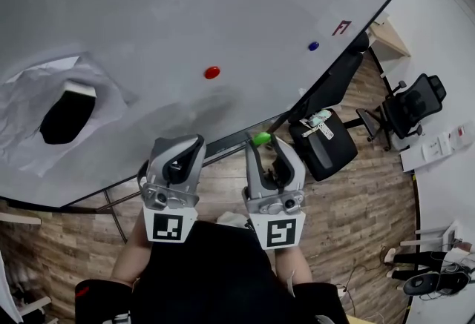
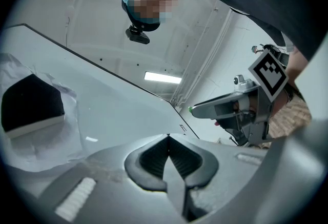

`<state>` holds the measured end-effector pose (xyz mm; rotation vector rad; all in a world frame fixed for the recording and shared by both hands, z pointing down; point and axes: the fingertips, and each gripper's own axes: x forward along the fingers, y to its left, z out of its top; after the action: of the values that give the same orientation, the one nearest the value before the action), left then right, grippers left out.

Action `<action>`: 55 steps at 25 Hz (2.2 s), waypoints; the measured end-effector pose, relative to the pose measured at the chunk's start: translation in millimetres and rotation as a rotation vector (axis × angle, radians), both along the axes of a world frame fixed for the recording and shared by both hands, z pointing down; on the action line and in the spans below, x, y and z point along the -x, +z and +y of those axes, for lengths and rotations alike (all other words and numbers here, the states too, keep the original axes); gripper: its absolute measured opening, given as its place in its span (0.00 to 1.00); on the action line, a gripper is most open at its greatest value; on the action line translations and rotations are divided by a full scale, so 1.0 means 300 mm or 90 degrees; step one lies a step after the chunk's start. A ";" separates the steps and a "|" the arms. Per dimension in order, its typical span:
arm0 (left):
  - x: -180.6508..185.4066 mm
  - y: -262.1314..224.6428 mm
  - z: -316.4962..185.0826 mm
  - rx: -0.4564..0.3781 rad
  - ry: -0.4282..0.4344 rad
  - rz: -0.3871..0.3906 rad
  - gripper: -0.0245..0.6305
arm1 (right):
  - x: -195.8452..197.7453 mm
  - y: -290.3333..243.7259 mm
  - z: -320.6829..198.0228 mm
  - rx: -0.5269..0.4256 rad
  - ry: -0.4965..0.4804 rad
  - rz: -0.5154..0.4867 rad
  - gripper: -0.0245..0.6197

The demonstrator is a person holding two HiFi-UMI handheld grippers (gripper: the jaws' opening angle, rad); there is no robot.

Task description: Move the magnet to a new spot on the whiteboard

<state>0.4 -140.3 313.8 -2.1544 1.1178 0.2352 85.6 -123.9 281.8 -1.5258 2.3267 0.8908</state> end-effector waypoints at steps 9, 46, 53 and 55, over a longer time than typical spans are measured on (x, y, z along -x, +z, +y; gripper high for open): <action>-0.005 0.003 -0.017 0.003 -0.003 0.006 0.04 | -0.011 0.036 -0.006 0.015 0.005 -0.006 0.23; 0.049 -0.012 -0.036 -0.006 -0.040 0.016 0.04 | -0.006 -0.170 -0.053 -0.057 -0.011 0.015 0.23; 0.067 -0.013 -0.022 -0.007 -0.056 0.009 0.04 | 0.006 -0.249 -0.076 -0.079 -0.013 0.027 0.23; 0.079 -0.011 -0.021 -0.006 -0.066 0.007 0.04 | 0.009 -0.262 -0.089 -0.077 -0.014 0.030 0.23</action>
<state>-23.2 -146.4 310.4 -2.0824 1.2292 0.2051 83.0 -150.6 203.1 -1.4430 2.2706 1.0522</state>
